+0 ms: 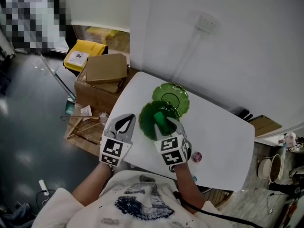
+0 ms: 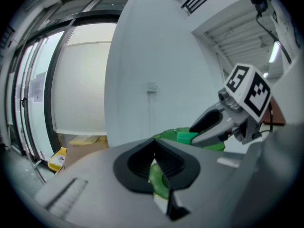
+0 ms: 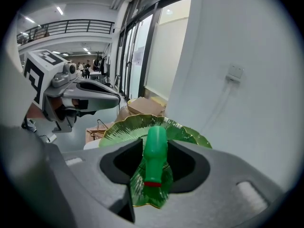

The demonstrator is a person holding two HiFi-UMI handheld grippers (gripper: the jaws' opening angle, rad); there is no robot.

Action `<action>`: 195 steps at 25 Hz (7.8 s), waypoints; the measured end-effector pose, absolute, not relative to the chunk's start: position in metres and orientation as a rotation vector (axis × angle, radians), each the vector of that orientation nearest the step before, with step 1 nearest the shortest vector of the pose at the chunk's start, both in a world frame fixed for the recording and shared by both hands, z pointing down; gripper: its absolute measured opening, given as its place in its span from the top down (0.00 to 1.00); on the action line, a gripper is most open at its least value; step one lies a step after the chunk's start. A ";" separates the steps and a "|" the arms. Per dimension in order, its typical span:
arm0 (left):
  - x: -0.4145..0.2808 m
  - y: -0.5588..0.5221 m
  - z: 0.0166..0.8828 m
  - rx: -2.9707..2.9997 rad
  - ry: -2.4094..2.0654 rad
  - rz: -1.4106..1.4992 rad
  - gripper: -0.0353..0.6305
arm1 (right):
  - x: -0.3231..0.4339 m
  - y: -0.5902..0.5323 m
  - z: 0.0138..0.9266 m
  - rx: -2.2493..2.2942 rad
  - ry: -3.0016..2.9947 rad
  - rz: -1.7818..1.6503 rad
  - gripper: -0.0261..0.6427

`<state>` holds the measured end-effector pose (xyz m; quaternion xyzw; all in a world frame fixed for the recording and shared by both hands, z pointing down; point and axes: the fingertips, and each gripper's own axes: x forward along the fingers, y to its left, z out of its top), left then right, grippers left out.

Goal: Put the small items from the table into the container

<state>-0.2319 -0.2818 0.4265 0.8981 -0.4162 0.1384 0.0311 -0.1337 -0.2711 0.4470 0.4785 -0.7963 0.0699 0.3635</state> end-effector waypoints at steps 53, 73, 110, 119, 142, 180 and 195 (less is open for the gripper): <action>0.001 -0.024 0.423 2.950 -0.997 0.483 0.97 | 0.128 0.020 0.419 1.880 -2.106 0.229 0.96; -0.002 -0.037 0.426 2.918 -0.984 0.484 0.97 | 0.126 0.012 0.425 1.883 -2.101 0.275 0.96; 0.073 -0.104 0.490 3.003 -0.381 0.624 0.97 | 0.171 -0.040 0.489 2.037 -1.753 0.525 0.96; 0.092 -0.099 0.515 2.911 -0.574 0.669 0.97 | 0.186 -0.043 0.526 1.882 -1.911 0.623 0.86; 0.091 -0.103 0.581 2.697 -0.829 0.780 0.97 | 0.159 -0.071 0.639 1.402 -2.078 0.720 0.38; 0.077 -0.141 0.602 2.647 -0.831 0.826 0.97 | 0.154 -0.087 0.692 1.279 -1.903 0.791 0.51; 0.072 -0.107 0.557 2.693 -0.948 0.764 0.97 | 0.171 -0.056 0.630 1.458 -2.031 0.765 0.51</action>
